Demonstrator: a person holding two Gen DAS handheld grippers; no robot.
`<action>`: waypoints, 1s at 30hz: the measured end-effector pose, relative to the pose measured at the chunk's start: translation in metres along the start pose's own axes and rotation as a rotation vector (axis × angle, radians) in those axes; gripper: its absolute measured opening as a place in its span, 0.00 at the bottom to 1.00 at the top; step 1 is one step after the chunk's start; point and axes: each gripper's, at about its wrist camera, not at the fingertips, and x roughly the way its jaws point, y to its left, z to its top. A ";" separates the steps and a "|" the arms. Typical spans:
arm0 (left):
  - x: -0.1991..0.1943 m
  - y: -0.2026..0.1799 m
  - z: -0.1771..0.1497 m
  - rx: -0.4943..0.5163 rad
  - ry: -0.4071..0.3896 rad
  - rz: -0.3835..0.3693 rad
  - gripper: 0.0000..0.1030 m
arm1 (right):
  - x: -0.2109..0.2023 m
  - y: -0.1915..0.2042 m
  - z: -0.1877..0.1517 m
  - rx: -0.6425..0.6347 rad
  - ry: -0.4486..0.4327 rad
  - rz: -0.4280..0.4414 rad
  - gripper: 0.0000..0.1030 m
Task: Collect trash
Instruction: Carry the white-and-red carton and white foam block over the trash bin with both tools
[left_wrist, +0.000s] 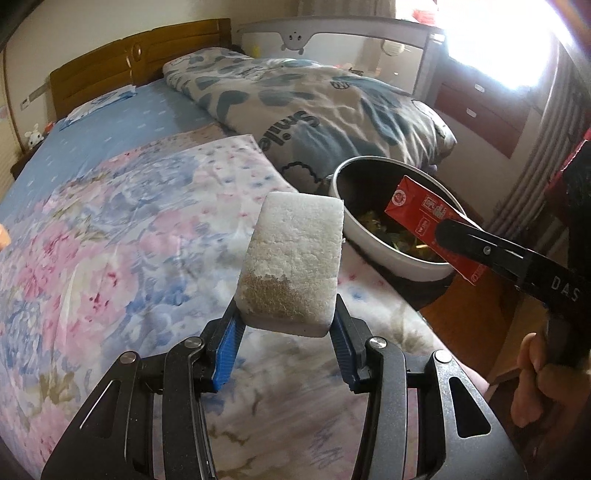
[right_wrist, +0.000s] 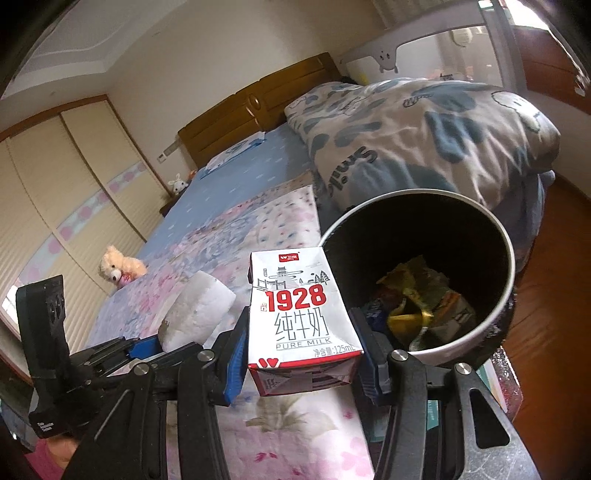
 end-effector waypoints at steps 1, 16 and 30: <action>0.001 -0.003 0.001 0.006 0.001 -0.002 0.43 | -0.001 -0.002 0.000 0.004 -0.002 -0.003 0.49; 0.014 -0.032 0.017 0.058 0.006 -0.026 0.43 | -0.017 -0.034 0.008 0.042 -0.033 -0.051 0.49; 0.029 -0.057 0.036 0.107 0.016 -0.038 0.43 | -0.021 -0.058 0.018 0.071 -0.043 -0.082 0.49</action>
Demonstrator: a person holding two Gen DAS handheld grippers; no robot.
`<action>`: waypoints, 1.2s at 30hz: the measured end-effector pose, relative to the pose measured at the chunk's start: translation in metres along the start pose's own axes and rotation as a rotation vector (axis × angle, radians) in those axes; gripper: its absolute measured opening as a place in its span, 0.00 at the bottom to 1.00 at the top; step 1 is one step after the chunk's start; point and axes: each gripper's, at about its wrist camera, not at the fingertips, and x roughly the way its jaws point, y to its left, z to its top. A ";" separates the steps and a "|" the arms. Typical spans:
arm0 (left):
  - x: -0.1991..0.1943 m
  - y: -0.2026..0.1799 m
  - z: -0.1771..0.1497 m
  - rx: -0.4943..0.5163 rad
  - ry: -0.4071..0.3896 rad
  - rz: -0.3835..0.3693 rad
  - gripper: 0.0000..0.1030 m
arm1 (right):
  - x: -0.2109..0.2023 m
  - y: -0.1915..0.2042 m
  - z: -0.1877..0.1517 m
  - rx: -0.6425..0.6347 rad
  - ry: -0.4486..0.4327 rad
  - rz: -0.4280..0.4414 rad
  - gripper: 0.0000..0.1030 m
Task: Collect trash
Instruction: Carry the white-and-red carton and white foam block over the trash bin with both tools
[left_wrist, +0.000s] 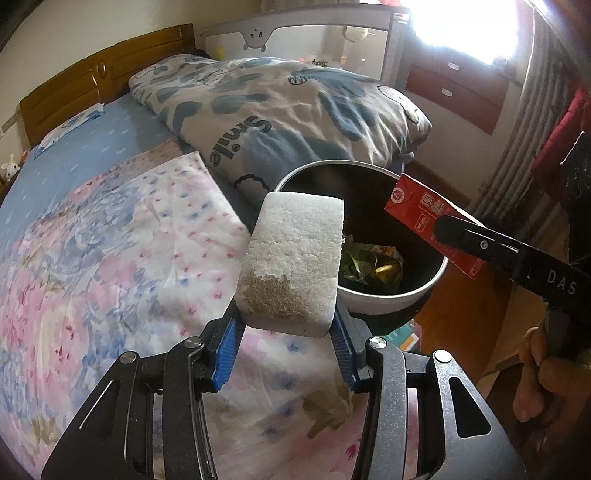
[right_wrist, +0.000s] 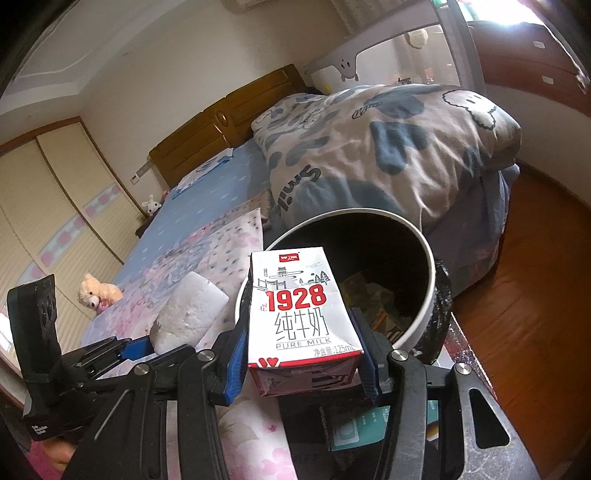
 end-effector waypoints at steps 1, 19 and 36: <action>0.001 -0.002 0.001 0.003 0.000 0.000 0.43 | 0.000 -0.001 0.001 0.001 0.000 -0.001 0.49; 0.016 -0.018 0.020 0.036 0.008 -0.001 0.43 | 0.005 -0.017 0.016 0.007 -0.002 -0.027 0.49; 0.035 -0.023 0.029 0.046 0.035 0.011 0.43 | 0.019 -0.027 0.027 0.008 0.017 -0.048 0.49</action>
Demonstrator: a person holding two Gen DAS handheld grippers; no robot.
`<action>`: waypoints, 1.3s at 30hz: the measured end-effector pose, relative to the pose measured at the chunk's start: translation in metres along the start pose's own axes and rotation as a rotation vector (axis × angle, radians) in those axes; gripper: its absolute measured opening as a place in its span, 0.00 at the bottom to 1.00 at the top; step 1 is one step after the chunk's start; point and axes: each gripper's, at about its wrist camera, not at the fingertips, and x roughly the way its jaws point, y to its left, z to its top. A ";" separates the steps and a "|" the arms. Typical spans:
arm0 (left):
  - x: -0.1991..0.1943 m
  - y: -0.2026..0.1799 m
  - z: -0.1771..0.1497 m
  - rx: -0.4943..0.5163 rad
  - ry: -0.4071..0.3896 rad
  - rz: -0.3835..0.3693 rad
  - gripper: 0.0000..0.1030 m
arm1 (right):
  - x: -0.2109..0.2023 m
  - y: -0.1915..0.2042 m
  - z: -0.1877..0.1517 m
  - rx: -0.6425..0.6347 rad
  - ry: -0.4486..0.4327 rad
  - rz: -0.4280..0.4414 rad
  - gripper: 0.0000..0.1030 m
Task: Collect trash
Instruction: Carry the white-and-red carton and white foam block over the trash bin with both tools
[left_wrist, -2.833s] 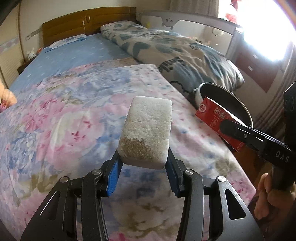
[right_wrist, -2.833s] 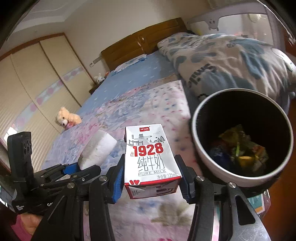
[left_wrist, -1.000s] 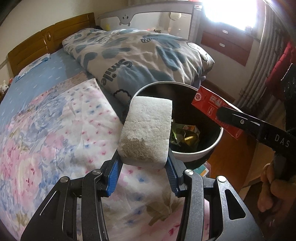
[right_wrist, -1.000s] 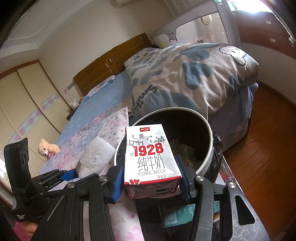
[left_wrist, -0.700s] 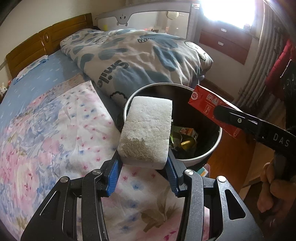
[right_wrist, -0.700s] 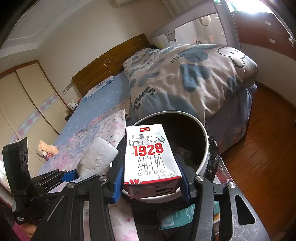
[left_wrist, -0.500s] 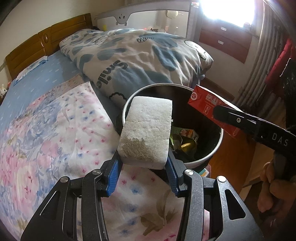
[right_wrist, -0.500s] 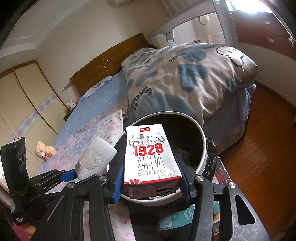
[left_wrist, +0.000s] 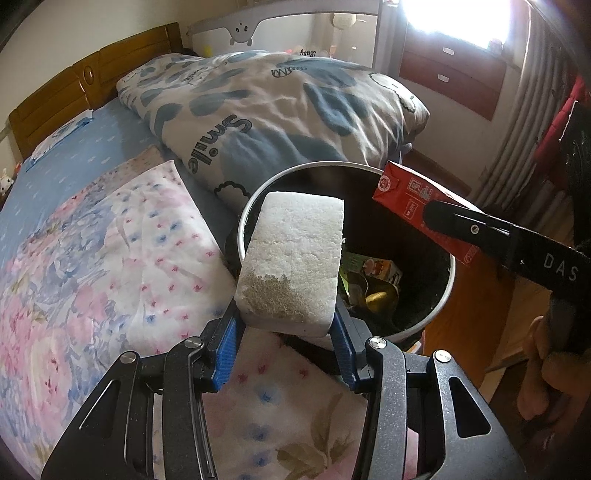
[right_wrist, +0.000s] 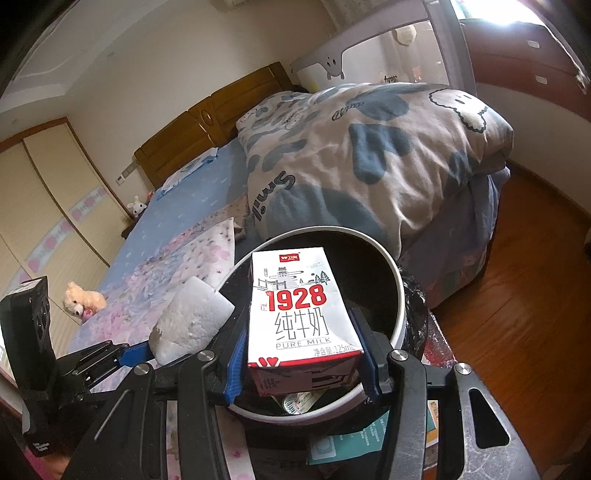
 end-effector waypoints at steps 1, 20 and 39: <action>0.001 0.000 0.001 0.000 0.001 0.000 0.43 | 0.001 0.000 0.000 -0.001 0.001 -0.002 0.49; 0.019 -0.001 0.016 0.008 0.022 0.006 0.43 | 0.021 -0.008 0.006 0.011 0.038 -0.013 0.49; 0.021 -0.003 0.020 0.013 0.023 0.007 0.43 | 0.028 -0.011 0.010 0.019 0.051 -0.015 0.49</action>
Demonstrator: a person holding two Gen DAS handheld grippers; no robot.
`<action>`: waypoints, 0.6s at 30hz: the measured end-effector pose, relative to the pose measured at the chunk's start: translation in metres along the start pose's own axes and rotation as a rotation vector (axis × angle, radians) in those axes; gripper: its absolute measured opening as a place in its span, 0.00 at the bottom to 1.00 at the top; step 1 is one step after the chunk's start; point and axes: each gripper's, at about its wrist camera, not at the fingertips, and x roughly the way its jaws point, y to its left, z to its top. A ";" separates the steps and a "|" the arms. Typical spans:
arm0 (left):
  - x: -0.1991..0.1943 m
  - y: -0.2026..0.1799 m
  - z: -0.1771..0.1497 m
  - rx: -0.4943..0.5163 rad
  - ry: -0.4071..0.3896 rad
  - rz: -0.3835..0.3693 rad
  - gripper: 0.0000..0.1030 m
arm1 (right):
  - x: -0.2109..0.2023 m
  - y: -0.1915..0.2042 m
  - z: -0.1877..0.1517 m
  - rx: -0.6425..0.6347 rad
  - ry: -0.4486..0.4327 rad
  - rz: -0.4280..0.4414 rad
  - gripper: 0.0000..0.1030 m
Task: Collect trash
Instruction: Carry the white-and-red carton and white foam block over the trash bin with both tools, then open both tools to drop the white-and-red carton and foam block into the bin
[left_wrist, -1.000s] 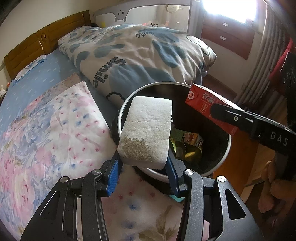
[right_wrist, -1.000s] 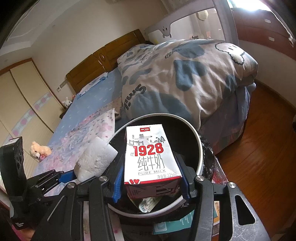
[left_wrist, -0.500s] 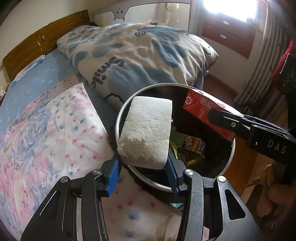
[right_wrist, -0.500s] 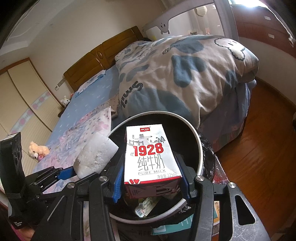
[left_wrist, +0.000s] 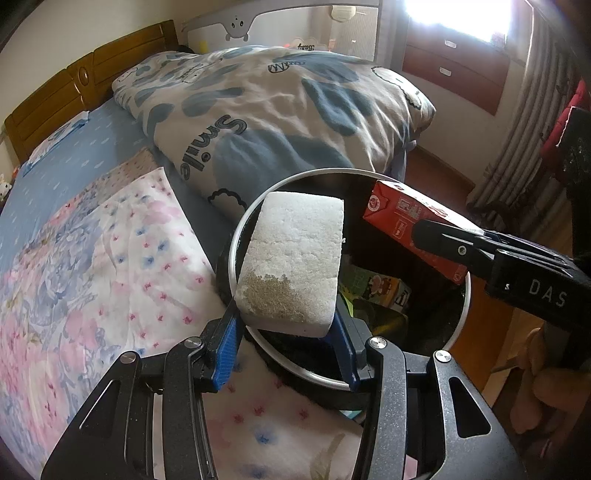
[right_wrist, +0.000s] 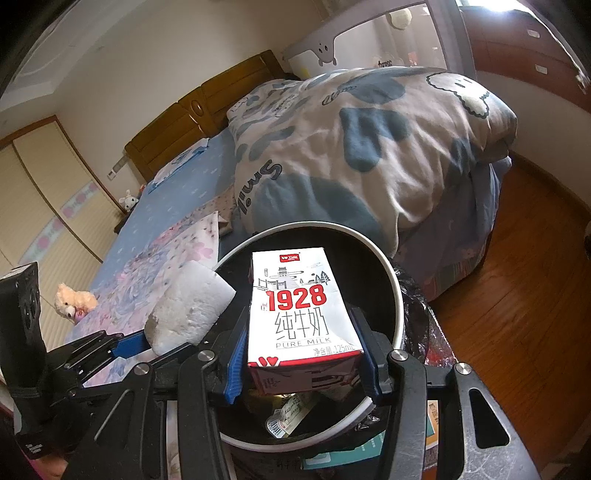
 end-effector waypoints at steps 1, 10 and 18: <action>0.000 0.000 0.000 -0.002 0.000 -0.001 0.43 | 0.000 0.000 0.000 0.000 0.000 0.000 0.49; 0.001 0.002 0.003 -0.003 -0.001 0.002 0.43 | 0.002 0.000 0.000 0.003 0.003 0.004 0.49; 0.001 0.004 0.005 -0.009 0.004 -0.003 0.47 | 0.004 0.000 0.002 0.002 0.012 0.007 0.49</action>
